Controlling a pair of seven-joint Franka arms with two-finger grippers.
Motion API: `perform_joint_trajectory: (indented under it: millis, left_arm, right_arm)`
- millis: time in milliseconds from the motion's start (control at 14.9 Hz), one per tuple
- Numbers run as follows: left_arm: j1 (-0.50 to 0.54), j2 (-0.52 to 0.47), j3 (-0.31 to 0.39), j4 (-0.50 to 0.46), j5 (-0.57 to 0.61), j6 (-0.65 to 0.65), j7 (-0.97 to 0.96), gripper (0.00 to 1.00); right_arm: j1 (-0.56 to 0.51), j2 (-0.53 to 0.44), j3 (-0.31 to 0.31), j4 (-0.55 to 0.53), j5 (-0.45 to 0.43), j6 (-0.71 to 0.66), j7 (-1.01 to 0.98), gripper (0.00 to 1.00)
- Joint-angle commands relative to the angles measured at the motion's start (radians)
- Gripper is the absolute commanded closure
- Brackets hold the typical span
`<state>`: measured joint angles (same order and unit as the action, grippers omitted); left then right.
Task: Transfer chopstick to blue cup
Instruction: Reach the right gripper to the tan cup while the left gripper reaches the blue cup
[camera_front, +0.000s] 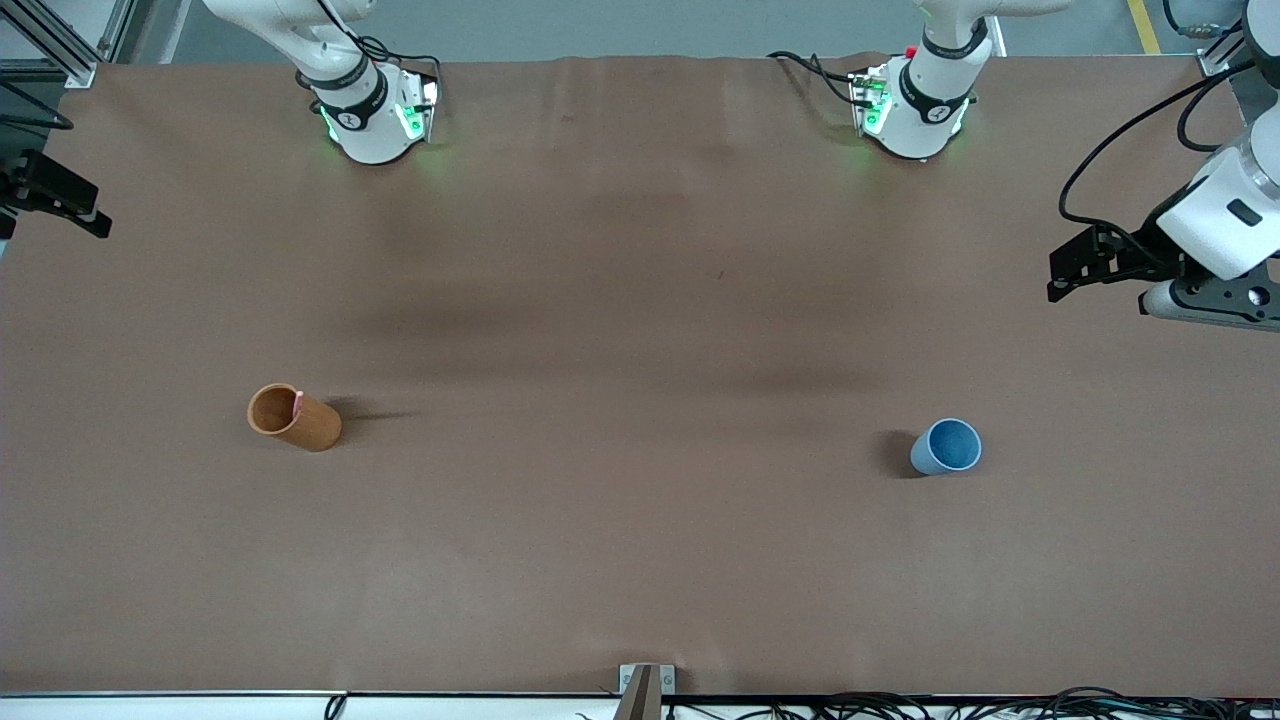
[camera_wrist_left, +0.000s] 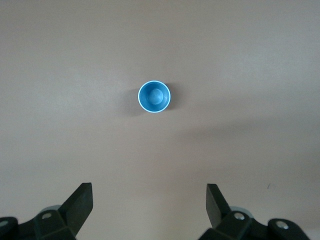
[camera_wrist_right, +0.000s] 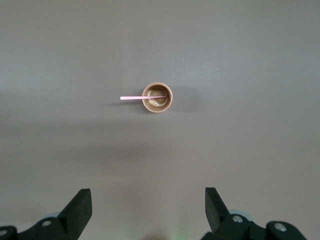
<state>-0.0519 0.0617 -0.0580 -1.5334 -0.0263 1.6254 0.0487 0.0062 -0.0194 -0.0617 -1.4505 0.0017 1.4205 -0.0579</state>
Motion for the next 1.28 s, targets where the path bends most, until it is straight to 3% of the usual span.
perform_joint_trajectory:
  millis: [0,470,738,1208]
  left_arm:
    - [0.0,0.013,-0.003,0.024,0.014,-0.007,0.01,0.0]
    - [0.006,0.035,0.0,0.019,0.017,-0.004,0.006,0.0]
    - [0.046,0.192,0.015,0.009,0.017,0.154,0.013,0.0]
    - [0.044,0.406,0.02,-0.065,0.017,0.401,0.014,0.0]
  right_arm:
    - [-0.017,-0.007,0.034,-0.013,-0.025,0.015,-0.01,0.0]
    - [-0.029,0.002,0.057,-0.013,-0.035,0.015,-0.007,0.0]
    - [-0.02,0.031,0.057,-0.013,-0.035,0.029,-0.005,0.0]
    - [0.012,0.232,0.057,-0.062,-0.035,0.228,0.006,0.07]
